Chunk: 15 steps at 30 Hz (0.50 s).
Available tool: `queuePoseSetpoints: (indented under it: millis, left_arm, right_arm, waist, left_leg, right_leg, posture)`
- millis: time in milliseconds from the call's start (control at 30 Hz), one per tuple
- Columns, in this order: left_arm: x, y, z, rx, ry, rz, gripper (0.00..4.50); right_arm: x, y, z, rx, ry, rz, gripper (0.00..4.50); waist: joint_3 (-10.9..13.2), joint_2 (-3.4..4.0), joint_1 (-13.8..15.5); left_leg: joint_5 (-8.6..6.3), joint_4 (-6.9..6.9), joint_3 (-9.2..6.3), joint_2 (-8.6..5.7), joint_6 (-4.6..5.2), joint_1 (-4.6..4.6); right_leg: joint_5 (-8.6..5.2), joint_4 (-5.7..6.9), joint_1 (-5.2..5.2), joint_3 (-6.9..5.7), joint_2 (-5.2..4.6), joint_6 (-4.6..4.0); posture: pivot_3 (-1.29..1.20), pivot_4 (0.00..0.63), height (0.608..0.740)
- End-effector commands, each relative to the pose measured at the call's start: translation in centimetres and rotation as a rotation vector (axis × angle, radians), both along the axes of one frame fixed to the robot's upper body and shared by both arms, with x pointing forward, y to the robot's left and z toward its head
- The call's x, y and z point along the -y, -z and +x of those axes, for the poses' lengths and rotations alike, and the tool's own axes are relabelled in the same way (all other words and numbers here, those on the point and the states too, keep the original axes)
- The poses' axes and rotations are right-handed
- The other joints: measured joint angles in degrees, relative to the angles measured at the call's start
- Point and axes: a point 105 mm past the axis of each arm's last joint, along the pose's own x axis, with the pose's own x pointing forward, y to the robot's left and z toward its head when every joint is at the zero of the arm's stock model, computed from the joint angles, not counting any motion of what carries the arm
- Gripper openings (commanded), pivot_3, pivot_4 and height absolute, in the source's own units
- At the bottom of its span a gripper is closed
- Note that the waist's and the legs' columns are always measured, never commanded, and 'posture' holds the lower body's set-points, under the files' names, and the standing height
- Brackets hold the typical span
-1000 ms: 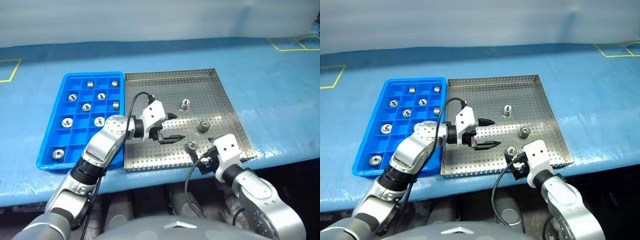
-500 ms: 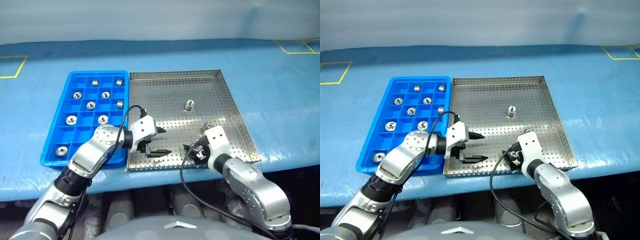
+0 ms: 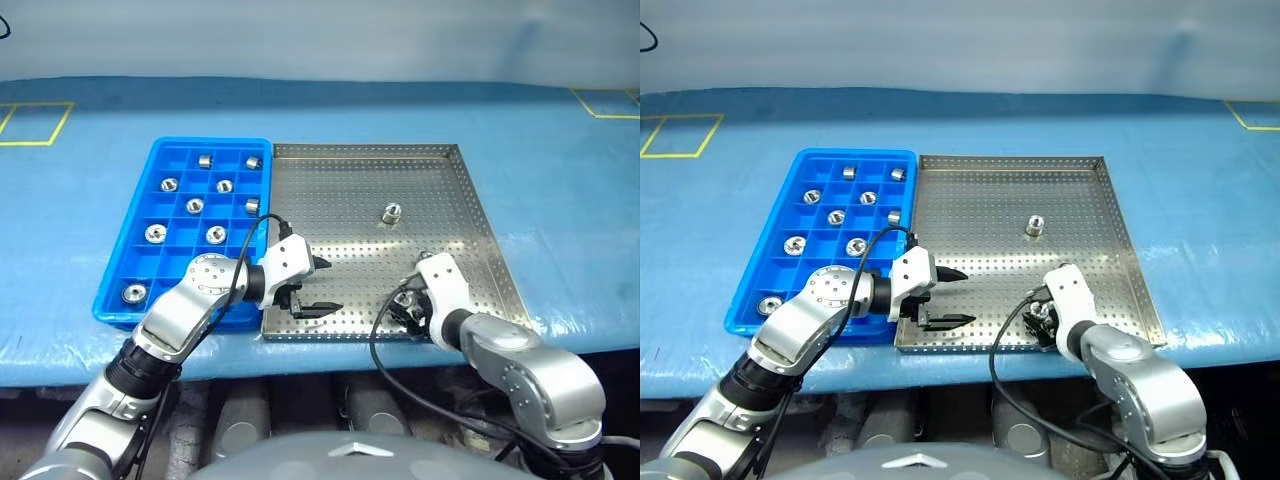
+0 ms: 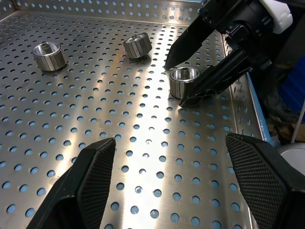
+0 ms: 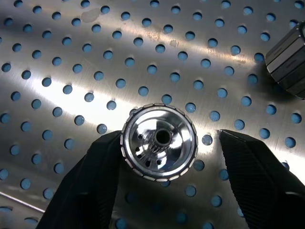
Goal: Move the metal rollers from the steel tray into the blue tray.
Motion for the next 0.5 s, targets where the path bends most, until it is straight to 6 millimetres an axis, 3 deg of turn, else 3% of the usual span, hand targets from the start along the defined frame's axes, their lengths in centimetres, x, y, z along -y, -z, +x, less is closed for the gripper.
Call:
queuePoseSetpoints:
  millis: [33,100,233,400,500]
  left_arm:
    - [0.3,-1.2,-0.2,0.044,0.018,-0.025,4.06]
    - [0.3,-1.2,-0.2,0.042,0.020,-0.027,4.06]
    - [0.5,-1.4,-0.3,0.042,0.020,-0.044,4.06]
    - [0.4,-1.9,0.0,0.066,-0.021,-0.067,4.06]
    - [0.0,-2.6,0.1,0.083,-0.054,-0.085,4.06]
  right_arm:
    - [0.1,-1.6,-0.1,0.044,-0.029,-0.018,2.27]
    - [-0.3,-2.4,0.1,0.084,-0.055,-0.006,1.66]
    - [-1.6,-4.2,1.1,0.212,-0.100,0.027,1.65]
    - [-2.6,-4.4,1.9,0.279,-0.121,0.025,1.65]
    - [-2.9,-5.1,3.6,0.402,-0.118,-0.005,1.65]
  waist:
    - [0.00,0.00,-0.04]
    - [0.00,0.00,-0.08]
    - [0.00,0.00,-0.10]
    - [0.00,0.00,-0.10]
    - [0.01,-0.01,-0.12]
  left_leg:
    - [0.00,0.00,0.00,0.00,0.00,0.01]
    - [0.00,0.01,0.00,0.01,0.00,0.01]
    - [0.00,0.00,0.00,0.01,0.00,0.01]
    - [0.00,-0.02,0.00,0.01,0.00,0.00]
    - [0.00,-0.01,0.00,0.01,0.00,-0.01]
  right_leg:
    - [0.00,0.01,0.00,0.00,0.01,0.00]
    - [0.00,0.03,0.00,0.00,0.01,0.00]
    - [0.00,0.02,0.00,0.00,0.01,0.00]
    - [0.00,0.01,-0.01,-0.01,0.01,0.01]
    - [0.00,0.01,-0.02,0.00,0.00,0.01]
  posture:
    - [-0.07,0.150,0.740]
    - [-0.07,0.150,0.740]
    - [-0.07,0.150,0.740]
    - [-0.06,0.150,0.740]
    - [-0.04,0.150,0.740]
